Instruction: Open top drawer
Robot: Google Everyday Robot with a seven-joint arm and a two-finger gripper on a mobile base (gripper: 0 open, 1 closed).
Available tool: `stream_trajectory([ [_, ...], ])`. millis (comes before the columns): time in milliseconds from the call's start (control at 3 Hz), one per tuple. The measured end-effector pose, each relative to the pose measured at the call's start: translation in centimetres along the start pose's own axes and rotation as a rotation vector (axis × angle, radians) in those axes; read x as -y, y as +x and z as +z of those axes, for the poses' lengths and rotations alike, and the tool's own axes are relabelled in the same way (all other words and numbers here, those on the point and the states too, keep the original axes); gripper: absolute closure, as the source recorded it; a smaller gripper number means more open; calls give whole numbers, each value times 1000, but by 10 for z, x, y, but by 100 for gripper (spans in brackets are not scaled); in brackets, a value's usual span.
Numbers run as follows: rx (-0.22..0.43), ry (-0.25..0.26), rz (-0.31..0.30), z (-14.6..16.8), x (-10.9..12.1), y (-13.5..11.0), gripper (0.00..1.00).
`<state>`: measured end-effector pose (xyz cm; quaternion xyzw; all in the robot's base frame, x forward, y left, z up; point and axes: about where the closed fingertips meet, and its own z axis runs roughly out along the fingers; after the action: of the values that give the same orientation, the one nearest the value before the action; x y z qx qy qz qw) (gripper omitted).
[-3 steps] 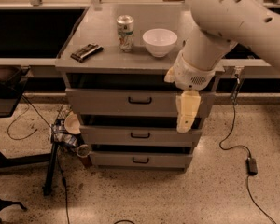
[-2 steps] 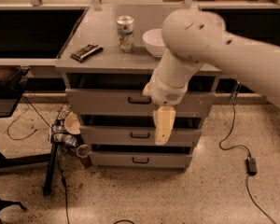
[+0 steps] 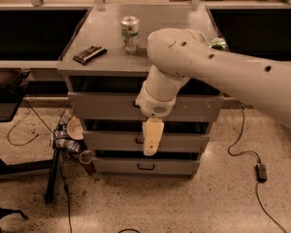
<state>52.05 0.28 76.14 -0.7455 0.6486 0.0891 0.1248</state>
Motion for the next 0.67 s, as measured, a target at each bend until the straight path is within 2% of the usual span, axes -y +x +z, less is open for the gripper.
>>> stream_trajectory([
  [333, 25, 51, 40, 3, 9, 10, 0],
  [667, 33, 84, 50, 18, 35, 5, 0],
])
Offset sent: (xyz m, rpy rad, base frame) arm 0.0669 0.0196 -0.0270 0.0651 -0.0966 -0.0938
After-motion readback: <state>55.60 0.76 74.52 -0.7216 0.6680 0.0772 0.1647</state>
